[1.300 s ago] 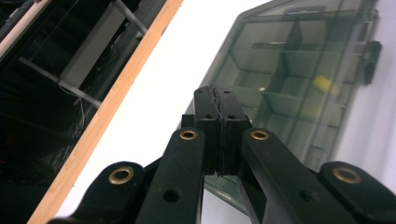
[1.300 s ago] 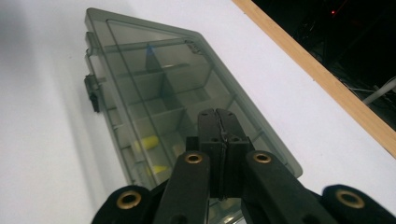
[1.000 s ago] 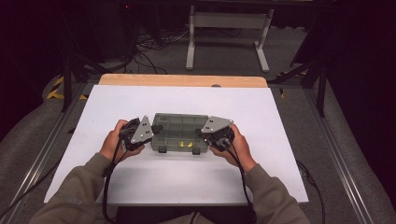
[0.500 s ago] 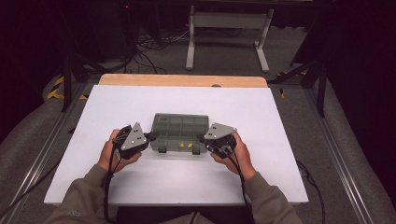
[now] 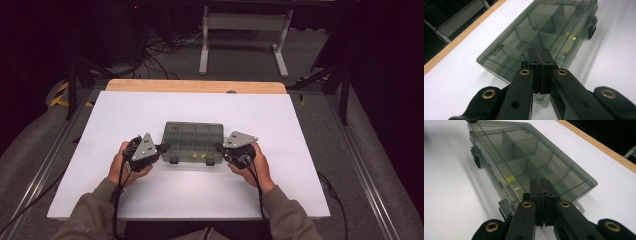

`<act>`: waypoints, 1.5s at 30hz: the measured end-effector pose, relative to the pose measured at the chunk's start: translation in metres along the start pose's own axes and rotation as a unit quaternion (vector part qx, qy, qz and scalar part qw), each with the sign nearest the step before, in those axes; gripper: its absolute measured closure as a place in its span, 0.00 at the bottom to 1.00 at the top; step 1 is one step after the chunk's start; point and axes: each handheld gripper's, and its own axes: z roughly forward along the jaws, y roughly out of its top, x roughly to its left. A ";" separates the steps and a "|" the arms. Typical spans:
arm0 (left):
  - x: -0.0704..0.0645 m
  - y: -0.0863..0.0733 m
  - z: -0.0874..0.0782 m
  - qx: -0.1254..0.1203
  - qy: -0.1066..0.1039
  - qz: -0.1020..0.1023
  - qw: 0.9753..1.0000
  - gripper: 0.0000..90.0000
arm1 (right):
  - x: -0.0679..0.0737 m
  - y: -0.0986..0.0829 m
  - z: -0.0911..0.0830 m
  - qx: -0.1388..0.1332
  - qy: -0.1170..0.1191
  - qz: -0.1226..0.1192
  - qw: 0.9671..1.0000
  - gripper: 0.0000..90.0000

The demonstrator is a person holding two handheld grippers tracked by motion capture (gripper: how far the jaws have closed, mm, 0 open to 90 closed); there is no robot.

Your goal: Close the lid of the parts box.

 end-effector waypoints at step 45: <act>0.005 -0.024 0.015 -0.014 0.000 -0.032 0.999 1.00 | 0.001 -0.020 0.013 -0.022 0.015 0.035 0.999 0.99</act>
